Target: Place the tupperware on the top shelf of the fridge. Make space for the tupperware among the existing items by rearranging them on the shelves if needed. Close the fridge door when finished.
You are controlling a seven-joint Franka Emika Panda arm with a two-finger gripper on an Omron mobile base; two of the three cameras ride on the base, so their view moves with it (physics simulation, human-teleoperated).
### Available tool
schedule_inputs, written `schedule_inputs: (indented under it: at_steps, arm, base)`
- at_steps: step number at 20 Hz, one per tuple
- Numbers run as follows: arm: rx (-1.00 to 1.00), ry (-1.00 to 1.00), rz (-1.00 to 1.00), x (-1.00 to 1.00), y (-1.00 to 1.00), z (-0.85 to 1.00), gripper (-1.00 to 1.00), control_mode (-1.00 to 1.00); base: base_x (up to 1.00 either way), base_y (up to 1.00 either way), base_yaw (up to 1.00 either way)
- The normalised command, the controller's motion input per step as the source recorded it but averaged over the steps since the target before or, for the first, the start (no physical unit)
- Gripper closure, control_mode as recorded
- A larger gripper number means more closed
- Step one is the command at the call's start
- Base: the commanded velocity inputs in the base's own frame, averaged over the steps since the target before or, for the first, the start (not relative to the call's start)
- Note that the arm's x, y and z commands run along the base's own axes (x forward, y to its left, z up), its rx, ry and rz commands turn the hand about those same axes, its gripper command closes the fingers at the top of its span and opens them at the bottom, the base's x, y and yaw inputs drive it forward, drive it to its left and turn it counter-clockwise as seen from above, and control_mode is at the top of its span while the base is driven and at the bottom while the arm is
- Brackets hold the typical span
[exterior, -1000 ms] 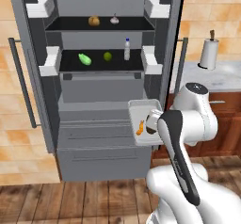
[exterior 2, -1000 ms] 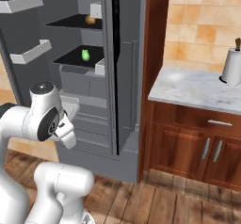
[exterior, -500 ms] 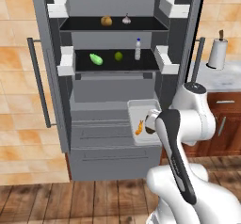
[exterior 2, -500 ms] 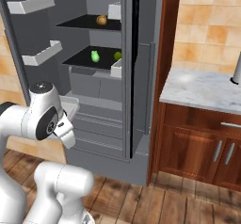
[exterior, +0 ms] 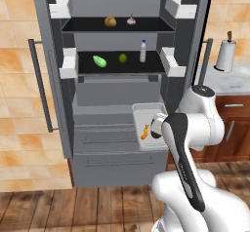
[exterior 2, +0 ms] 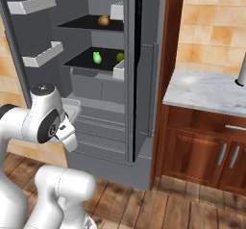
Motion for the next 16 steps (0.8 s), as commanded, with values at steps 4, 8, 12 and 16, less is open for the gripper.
schedule_inputs:
  at_steps: [4,8,12,16]
  arm:
    - [0.0,0.0,0.0,0.0,0.0,0.0,1.0,1.0]
    - [0.0,0.0,0.0,0.0,0.0,0.0,1.0,1.0]
    - [0.0,0.0,0.0,0.0,0.0,0.0,1.0,1.0]
    - [0.0,0.0,0.0,0.0,0.0,0.0,1.0,1.0]
  base:
    - [0.32,0.06,0.0]
    - [0.41,0.04,0.0]
    - [0.37,0.0,0.0]
    - [0.33,0.0,0.0]
